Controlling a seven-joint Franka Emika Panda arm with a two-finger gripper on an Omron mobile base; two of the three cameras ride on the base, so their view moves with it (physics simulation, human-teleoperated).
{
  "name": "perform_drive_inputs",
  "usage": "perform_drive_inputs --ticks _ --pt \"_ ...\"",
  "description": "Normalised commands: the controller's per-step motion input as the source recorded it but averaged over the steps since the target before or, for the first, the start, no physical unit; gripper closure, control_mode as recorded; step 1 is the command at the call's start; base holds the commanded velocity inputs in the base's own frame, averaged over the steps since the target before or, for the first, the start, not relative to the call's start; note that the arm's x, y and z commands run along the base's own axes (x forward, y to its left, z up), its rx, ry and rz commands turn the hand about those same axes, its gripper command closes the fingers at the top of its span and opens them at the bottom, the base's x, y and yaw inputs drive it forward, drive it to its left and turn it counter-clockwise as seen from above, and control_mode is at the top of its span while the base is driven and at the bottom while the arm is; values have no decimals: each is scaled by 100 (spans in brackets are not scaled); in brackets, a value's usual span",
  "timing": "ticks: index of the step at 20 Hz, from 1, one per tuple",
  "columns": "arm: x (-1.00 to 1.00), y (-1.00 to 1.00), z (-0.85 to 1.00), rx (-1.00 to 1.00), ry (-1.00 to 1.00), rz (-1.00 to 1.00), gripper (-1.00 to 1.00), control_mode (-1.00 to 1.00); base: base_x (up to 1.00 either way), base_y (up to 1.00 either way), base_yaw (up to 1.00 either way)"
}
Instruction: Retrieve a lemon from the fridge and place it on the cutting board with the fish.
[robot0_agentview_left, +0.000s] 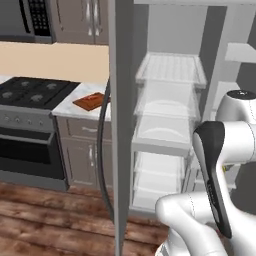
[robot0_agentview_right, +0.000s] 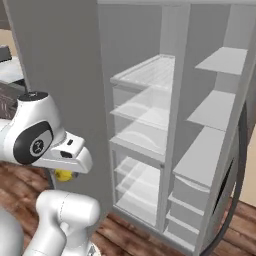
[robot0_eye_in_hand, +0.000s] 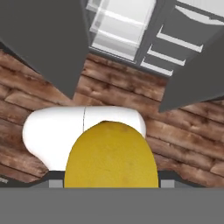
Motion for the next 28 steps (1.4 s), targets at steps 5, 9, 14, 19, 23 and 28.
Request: perform_drive_inputs --ticks 5,9,14,19,23,28 --pt "0 0 0 0 0 0 100 100 -65 0 38" --pt "0 0 0 0 0 0 100 100 -37 0 49" --pt "0 0 0 0 0 0 100 100 -53 0 66" --pt "0 0 0 0 0 0 100 100 -73 0 69" --pt "0 0 0 0 0 0 100 100 -80 0 61" --pt "0 0 0 0 0 0 100 100 -75 6 56"
